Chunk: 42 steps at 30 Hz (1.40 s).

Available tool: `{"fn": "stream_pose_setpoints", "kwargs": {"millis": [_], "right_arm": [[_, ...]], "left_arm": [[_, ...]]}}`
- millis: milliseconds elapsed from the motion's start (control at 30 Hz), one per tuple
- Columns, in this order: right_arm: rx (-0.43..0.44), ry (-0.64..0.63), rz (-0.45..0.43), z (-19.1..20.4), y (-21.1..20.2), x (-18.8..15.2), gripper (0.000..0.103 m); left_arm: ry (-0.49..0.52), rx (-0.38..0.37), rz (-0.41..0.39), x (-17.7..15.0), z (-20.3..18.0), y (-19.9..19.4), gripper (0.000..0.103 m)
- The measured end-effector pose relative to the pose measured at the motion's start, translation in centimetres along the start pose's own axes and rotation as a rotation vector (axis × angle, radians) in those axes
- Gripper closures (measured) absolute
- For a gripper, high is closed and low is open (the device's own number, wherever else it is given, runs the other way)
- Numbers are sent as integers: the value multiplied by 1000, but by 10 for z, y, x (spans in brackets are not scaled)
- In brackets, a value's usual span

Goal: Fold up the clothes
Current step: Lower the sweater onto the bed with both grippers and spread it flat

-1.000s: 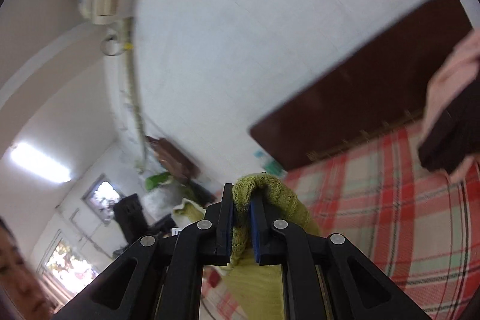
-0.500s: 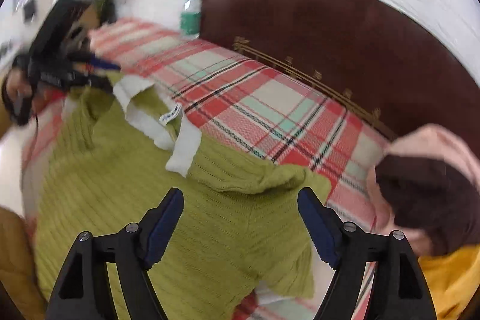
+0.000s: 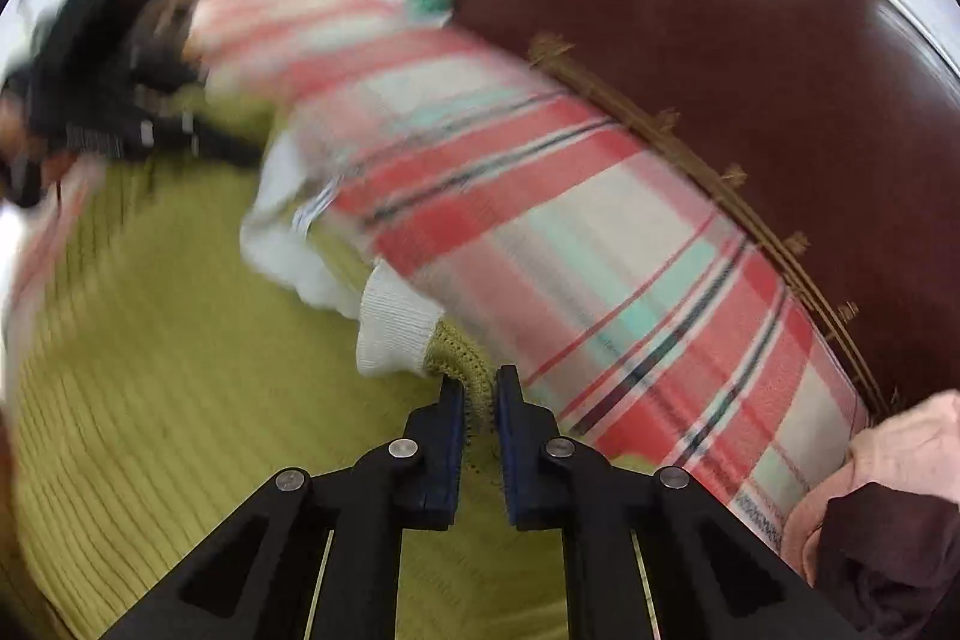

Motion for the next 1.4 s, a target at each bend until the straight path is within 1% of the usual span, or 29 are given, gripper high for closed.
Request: {"fn": "stream_pose_setpoints", "kwargs": {"millis": [67,100,133,167,200,267,300,333,367,400,433,467,500,533,567,600,633,700,767,833,867,933,1033,1133,1200,1267,1367,1400], "right_arm": [[-7,110,-41,-26,-5,13,94],[-23,156,-49,-37,-4,16,96],[-39,203,-57,-49,-2,20,96],[-56,250,-65,-60,0,23,97],[-67,310,-62,-72,5,24,97],[-36,447,-9,-87,26,13,95],[-21,475,2,-88,31,8,92],[-10,479,-1,-85,31,3,91],[-17,469,-9,-81,28,-2,88],[-49,438,-27,-77,21,-7,85],[-75,407,-51,-70,10,-11,82],[-90,379,-81,-61,-4,-16,79],[-99,354,-112,-52,-19,-21,68],[-116,329,-138,-42,-33,-25,59],[-142,305,-151,-33,-44,-31,47],[-166,285,-158,-24,-53,-36,45],[-174,273,-155,-17,-59,-42,45],[-140,276,-126,-2,-63,-53,42],[-90,292,-109,11,-63,-64,42],[-64,319,-103,20,-62,-73,40],[-58,334,-101,24,-62,-77,36],[-45,364,-97,33,-62,-85,34],[-27,409,-91,46,-63,-97,34],[-12,446,-86,57,-63,-107,32],[-21,453,-92,53,-67,-108,31],[-37,512,-121,36,-78,-114,29],[-80,599,-124,6,-84,-130,27],[-95,604,-111,-5,-81,-131,27]], "left_arm": [[-27,-9,-40,25,4,-1,88],[-41,-7,-59,37,7,-1,88],[-55,-4,-78,49,9,0,88],[-69,24,-86,55,12,4,88],[-92,43,-84,60,17,10,88],[-130,14,-64,57,17,21,88],[-150,-1,-54,55,17,26,88],[-135,-14,-55,49,12,25,87],[-125,-24,-69,42,6,19,82],[-115,-35,-83,35,1,12,77],[-105,-45,-97,28,-5,6,58],[-101,-57,-125,23,-8,-3,37],[-94,-61,-157,16,-14,-14,29],[-87,-64,-189,8,-21,-24,24],[-79,-64,-206,2,-28,-32,24],[-70,-65,-222,-5,-36,-39,24],[-62,-65,-239,-12,-44,-47,24],[-67,-43,-254,-26,-52,-54,23],[-66,-22,-244,-40,-51,-56,23],[-96,-1,-213,-59,-44,-56,23],[-124,-15,-203,-67,-40,-58,23],[-169,-32,-188,-81,-35,-61,23],[-171,-63,-184,-93,-44,-63,23],[-169,-43,-174,-100,-55,-62,23],[-178,3,-190,-102,-46,-68,23],[-186,60,-209,-103,-34,-75,23],[-165,112,-200,-97,-11,-76,22],[-139,111,-175,-92,-6,-69,22]]}}
Point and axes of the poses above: each gripper's, at about its wrist camera, not at the fingertips, and y roughly the way its jaws point, z to its left, x to its top, the point moved 5 cm from there along y, roughly the way its jaws point, and after that the axes turned 3 degrees about -x, right-handed, at the moved point
